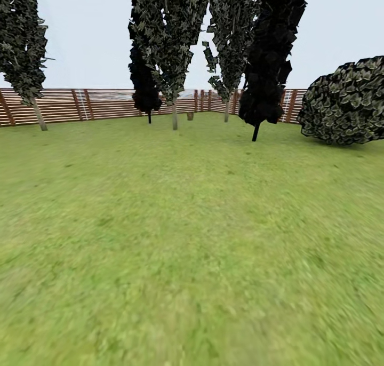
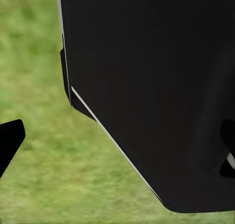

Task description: Take the three Easter eggs out of the wicker basket on the lawn in the garden, then place them on the lawn next to a single tree (choose any tree) so that all three eggs are next to the same tree and none are left in the basket.

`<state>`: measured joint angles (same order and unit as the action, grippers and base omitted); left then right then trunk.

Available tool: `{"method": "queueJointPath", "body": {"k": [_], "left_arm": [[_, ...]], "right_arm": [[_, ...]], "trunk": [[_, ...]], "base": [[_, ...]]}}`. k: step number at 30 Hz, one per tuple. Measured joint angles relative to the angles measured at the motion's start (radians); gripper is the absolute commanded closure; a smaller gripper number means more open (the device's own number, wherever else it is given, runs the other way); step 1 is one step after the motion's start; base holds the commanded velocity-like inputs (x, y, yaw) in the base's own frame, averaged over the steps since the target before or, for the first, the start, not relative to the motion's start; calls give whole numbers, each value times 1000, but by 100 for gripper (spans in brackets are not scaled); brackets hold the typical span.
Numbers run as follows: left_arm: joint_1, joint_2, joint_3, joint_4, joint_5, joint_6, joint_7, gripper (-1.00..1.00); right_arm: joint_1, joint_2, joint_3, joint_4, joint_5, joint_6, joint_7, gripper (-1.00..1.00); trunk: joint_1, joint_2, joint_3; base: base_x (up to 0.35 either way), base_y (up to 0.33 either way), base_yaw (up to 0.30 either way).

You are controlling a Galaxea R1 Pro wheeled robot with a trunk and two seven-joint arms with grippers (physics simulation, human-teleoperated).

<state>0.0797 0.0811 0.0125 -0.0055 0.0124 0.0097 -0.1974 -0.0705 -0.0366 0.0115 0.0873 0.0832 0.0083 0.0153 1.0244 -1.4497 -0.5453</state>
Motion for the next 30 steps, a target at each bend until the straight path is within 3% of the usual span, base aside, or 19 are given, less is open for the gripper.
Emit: {"method": "queueJointPath", "body": {"k": [30], "left_arm": [[0,0,1,0,0,0,0,-100]], "right_arm": [[0,0,0,0,0,0,0,-100]], "trunk": [[0,0,0]], "base": [[337,0,0]]}}
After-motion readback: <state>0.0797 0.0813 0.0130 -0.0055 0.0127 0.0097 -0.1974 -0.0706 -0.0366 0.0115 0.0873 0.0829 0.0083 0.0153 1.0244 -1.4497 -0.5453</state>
